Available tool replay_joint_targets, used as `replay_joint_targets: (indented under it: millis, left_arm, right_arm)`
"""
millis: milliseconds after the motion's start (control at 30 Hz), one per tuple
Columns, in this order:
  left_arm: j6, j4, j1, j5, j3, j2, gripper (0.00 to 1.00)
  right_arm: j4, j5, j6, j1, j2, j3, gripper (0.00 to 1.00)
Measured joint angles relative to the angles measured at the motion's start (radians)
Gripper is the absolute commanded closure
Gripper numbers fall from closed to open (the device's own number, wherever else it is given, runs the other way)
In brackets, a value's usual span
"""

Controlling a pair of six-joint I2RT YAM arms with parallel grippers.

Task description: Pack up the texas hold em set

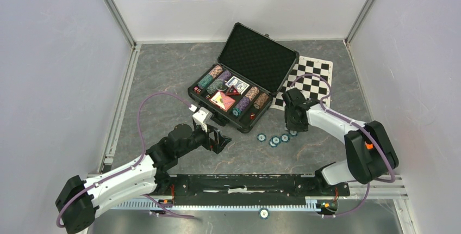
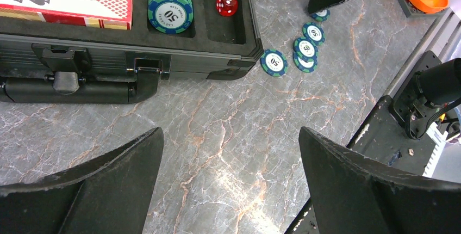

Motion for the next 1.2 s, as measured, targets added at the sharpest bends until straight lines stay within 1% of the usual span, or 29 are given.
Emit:
replay_joint_targets:
  millis: [333, 800, 867, 900, 1067, 1200]
  left_arm:
    - [0.0, 0.0, 0.0, 0.0, 0.0, 0.02, 0.0]
    - [0.0, 0.0, 0.0, 0.0, 0.0, 0.021, 0.0]
    - [0.0, 0.0, 0.0, 0.0, 0.0, 0.021, 0.0]
    - [0.0, 0.0, 0.0, 0.0, 0.0, 0.021, 0.0]
    - [-0.019, -0.005, 0.0, -0.007, 0.004, 0.04, 0.0]
    - [-0.062, -0.079, 0.005, -0.027, 0.092, 0.11, 0.0]
  right_arm:
    - [-0.036, 0.027, -0.018, 0.0, -0.094, 0.026, 0.51]
    - [-0.042, 0.023, -0.032, 0.0, -0.103, 0.026, 0.51]
    - [-0.041, 0.014, -0.034, 0.0, -0.103, 0.026, 0.52]
    - [-0.041, 0.01, -0.036, 0.0, -0.103, 0.026, 0.57]
    - [-0.008, -0.051, -0.071, 0.0, -0.121, 0.021, 0.56]
    - [0.048, -0.105, -0.103, 0.0, -0.167, -0.008, 0.54]
